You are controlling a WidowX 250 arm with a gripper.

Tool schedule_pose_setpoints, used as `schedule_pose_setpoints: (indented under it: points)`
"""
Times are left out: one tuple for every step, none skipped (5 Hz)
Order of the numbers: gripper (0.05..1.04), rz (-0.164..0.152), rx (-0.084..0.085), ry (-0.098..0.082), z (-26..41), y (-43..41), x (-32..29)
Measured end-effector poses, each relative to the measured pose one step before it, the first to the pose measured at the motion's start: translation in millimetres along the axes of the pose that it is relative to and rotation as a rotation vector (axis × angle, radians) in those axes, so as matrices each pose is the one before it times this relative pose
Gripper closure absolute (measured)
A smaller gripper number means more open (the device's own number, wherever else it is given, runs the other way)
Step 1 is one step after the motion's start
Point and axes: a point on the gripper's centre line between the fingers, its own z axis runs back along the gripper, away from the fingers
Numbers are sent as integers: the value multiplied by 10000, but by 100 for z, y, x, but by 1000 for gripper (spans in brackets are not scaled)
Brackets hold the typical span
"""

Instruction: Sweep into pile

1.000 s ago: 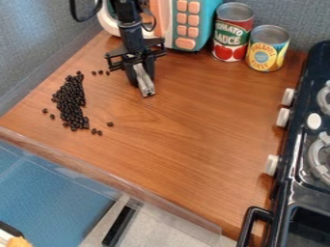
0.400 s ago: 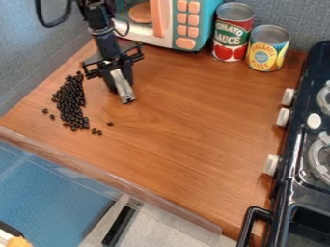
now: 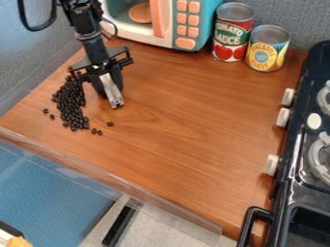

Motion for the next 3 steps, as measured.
schedule_pose_setpoints:
  points:
    - [697, 20, 52, -23, -146, 201, -30]
    - [697, -27, 55, -88, -84, 210, -85]
    - [697, 53, 36, -164, -31, 203, -25]
